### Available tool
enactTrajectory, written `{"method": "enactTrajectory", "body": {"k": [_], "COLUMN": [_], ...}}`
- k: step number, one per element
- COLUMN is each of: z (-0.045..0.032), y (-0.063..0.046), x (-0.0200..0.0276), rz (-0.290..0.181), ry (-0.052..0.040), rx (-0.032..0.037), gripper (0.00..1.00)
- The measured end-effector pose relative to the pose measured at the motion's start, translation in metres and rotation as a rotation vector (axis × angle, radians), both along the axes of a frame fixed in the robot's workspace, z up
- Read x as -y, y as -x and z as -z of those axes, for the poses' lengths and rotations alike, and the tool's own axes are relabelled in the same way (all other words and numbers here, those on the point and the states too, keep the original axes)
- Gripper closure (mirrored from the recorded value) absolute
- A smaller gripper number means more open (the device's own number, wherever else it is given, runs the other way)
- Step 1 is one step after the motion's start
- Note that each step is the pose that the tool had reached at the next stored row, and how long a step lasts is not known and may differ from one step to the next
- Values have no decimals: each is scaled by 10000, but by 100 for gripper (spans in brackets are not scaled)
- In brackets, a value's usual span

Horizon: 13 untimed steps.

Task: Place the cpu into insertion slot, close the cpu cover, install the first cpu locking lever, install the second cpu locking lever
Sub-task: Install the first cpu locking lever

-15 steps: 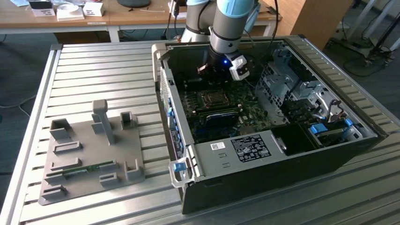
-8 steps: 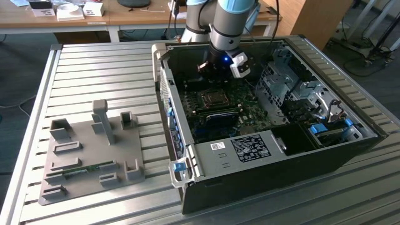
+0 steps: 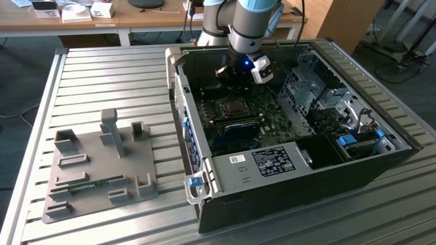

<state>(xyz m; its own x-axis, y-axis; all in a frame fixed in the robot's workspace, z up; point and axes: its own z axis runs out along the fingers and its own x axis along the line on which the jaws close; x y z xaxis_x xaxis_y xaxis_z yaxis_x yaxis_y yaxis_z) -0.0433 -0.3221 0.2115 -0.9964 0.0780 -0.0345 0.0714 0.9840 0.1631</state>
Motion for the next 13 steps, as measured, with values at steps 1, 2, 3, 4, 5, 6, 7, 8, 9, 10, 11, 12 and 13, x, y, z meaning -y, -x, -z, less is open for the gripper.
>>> {"method": "enactTrajectory", "body": {"k": [1,2,3,4,5,6,7,8,9,10,11,12,13], "z": [0,0,0,1,1,1,1,1,1,1,-4,-12,-22], "y": [7,19,32,43,54,58,58,58,59,59,60,60,60], "x": [0,1,0,0,0,0,0,0,0,0,1,1,0], "rz": [0,0,1,1,2,1,1,0,0,0,0,2,3], "ry": [1,2,1,0,0,1,1,1,1,1,2,3,2], "rx": [3,9,15,23,29,32,32,33,33,33,30,24,20], "gripper": [89,89,89,89,89,89,89,89,89,89,89,89,89]}}
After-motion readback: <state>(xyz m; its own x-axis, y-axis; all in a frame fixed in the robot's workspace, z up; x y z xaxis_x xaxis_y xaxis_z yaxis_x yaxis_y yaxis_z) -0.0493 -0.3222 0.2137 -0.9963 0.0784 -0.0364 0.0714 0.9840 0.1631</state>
